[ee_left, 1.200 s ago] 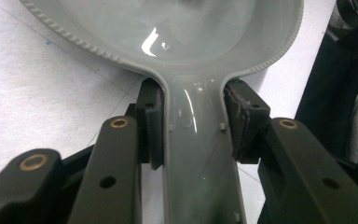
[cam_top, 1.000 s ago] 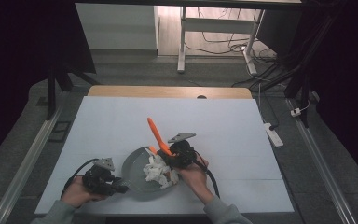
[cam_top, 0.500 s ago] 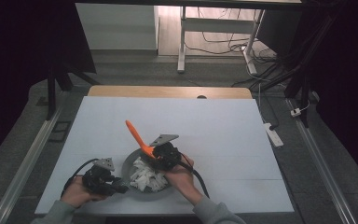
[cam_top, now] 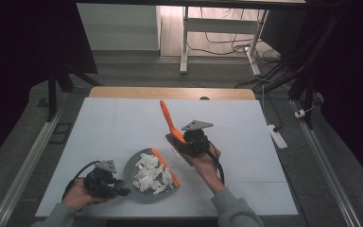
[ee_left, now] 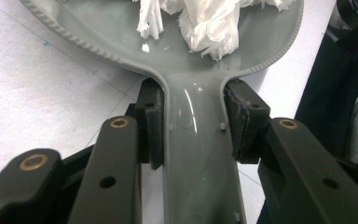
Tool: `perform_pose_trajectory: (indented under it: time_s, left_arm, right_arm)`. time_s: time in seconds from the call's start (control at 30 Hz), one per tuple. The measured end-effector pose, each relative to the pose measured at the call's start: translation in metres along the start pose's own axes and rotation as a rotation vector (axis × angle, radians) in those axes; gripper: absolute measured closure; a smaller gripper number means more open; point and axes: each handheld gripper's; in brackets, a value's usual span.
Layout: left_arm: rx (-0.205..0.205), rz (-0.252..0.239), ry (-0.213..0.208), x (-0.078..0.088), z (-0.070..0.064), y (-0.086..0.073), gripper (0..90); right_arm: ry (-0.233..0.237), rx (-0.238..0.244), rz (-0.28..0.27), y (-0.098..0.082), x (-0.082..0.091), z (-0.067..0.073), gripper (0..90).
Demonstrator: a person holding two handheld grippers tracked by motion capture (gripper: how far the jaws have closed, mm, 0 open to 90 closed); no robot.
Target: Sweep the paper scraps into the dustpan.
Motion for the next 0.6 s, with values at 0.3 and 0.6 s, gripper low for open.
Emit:
perform_pose_trajectory:
  time_s: [0.3,0.6]
  left_arm:
    - [0.005,-0.004,0.005,-0.001,-0.001,0.001,61.1]
    - [0.01,-0.006,0.006,-0.003,-0.002,0.002,61.2]
  right_arm:
    - [-0.053,-0.02,0.038,-0.006,-0.005,-0.022,70.5]
    - [-0.073,-0.025,0.077,-0.01,-0.018,-0.033,70.5]
Point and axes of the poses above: each handheld gripper's, and its own axes: x roughly backward along the jaws, y roughly out of its top, z roughly to its left, and after that the axes turned 3 degrees about -z, right-handed
